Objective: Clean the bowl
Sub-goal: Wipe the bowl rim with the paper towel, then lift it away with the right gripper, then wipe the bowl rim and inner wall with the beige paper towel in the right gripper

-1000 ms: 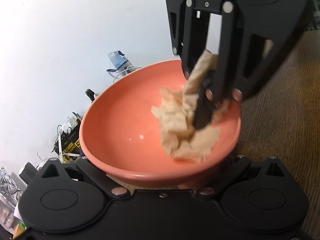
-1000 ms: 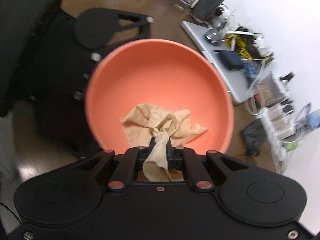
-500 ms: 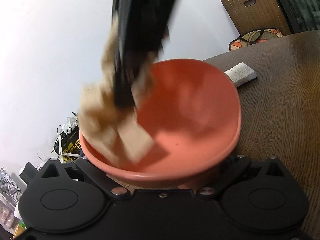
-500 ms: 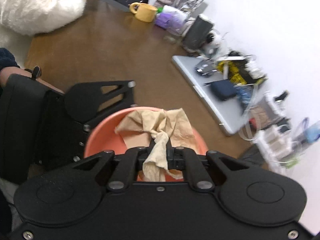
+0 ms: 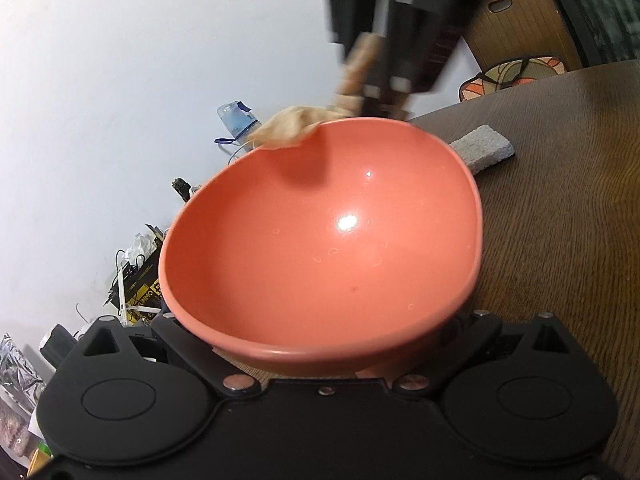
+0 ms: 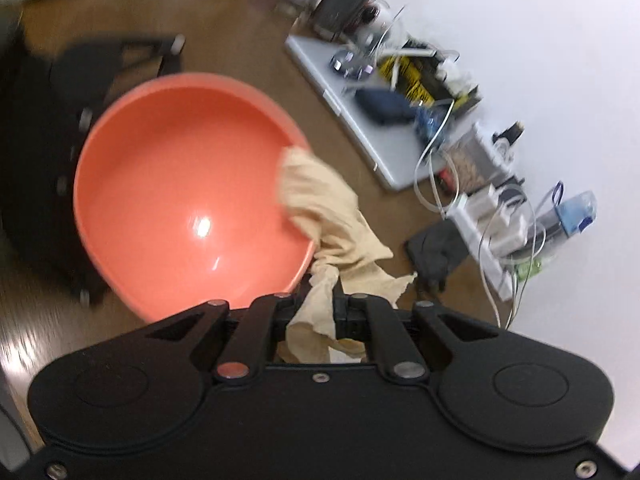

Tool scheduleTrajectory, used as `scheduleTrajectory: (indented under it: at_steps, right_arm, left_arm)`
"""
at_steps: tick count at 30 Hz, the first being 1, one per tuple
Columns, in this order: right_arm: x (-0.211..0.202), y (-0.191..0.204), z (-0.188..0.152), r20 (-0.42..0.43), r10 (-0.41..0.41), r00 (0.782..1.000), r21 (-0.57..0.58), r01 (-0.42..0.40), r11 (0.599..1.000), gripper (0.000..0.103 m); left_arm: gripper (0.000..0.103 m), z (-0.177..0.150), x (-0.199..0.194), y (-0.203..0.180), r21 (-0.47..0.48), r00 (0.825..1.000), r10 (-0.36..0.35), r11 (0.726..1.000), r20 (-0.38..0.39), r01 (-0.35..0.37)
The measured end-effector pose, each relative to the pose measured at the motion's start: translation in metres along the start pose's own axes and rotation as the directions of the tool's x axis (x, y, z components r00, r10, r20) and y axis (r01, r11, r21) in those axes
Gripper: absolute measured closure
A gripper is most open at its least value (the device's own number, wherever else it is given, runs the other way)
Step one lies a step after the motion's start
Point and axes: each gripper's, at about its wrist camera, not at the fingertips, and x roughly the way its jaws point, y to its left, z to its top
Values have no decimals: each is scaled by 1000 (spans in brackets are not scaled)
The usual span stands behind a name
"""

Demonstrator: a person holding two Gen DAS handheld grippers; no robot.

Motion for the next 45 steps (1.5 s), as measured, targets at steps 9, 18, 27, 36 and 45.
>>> scheduleTrajectory:
  at_steps: [9,18,27,36,45]
  right_arm:
    - [-17,52,-18,-82,103,991,-91,-110,990,96]
    - [-39,50,10,41,372,927,73,-374,925,96]
    - [-33,19,43,227,528,818,208,-571,794,96]
    - [-29,-8,88,337,401,852,176,-476,862,96]
    - [-17,-40,64,224,168,960,196,-213,957,96]
  left_arm:
    - [4,0,-1,1,0,1000,-5,1000,0,5]
    - [5,-4,-6,4,3,1000,-5,1000,4,5]
    - [5,-3,-14,-1,12,1000,3,1000,11,-3]
    - [5,-1,-21,-3,11,1000,2,1000,11,-2]
    - [4,2,-6,11,2,1000,-6,1000,2,6]
